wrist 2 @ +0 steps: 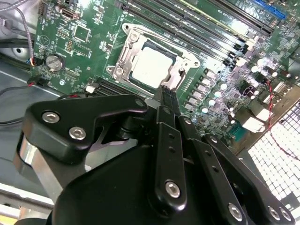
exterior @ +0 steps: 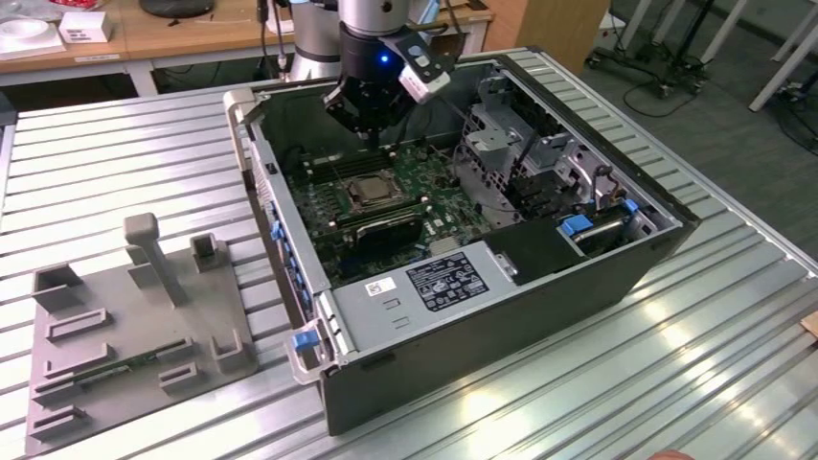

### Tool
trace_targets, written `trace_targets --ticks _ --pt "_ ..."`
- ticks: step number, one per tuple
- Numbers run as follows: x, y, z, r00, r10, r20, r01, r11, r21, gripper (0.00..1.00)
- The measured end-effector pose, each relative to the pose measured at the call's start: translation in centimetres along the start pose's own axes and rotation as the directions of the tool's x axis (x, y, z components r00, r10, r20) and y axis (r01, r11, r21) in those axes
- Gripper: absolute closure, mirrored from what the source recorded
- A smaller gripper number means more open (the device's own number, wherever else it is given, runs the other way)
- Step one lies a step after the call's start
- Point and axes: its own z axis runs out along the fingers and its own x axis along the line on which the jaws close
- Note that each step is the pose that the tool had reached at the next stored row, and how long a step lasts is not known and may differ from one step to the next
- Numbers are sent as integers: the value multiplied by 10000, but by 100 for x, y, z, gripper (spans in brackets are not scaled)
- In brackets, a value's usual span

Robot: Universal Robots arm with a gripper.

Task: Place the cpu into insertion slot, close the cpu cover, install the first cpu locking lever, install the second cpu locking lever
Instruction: 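Close the cpu cover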

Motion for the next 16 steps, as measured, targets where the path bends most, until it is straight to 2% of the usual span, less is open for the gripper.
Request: trace_targets --ticks 6,11,16 --pt "35 -45 37 10000 0 0 0 10000 -1 90" --pt "36 -49 41 10000 0 -1 0 10000 1 90" --pt "72 -53 71 10000 0 8 0 10000 -2 90"
